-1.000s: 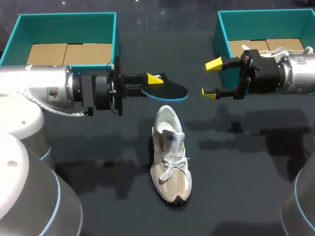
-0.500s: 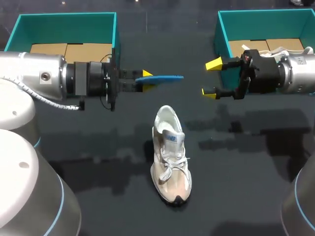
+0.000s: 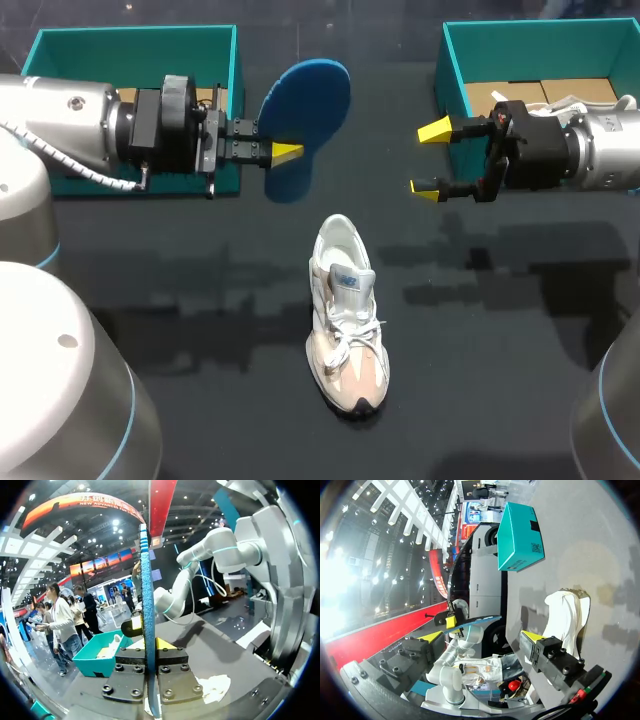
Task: Take the shoe out of the shoebox, open the shoe tongue, remove and reinsert the insole, then place the shoe into the shoebox
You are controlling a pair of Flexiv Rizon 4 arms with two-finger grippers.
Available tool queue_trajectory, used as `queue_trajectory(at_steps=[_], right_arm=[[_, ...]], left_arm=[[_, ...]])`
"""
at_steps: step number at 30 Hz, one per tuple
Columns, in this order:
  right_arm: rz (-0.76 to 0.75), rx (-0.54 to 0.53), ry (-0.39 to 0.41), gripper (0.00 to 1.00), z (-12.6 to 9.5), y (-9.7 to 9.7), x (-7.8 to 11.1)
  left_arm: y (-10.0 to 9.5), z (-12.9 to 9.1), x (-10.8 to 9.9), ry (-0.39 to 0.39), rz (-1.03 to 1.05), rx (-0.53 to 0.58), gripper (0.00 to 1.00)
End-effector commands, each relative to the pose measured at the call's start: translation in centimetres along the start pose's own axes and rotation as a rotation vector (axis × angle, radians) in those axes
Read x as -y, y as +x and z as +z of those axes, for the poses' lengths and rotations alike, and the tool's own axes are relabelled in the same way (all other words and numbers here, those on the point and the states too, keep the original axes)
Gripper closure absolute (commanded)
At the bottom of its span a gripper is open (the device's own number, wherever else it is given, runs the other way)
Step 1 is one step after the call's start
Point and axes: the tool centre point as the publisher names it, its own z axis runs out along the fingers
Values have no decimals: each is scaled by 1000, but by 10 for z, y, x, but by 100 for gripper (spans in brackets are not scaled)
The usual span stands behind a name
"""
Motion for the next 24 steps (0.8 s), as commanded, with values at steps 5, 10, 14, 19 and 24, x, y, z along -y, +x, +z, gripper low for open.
queue_trajectory(at_steps=[5, 10, 14, 19, 24], right_arm=[[2, 5, -1, 0, 0, 1, 1], [2, 5, -1, 0, 0, 1, 1], [2, 5, -1, 0, 0, 1, 1], [2, 5, -1, 0, 0, 1, 1], [2, 5, -1, 0, 0, 1, 1]], left_arm=[[-6, 2, -9, 25, -594, -42, 100], [-10, 1, -12, 79, -785, -24, 100], [-10, 0, -14, 94, -754, -21, 100], [-10, 0, -14, 94, -754, -21, 100], [-10, 0, -14, 94, -754, -21, 100]])
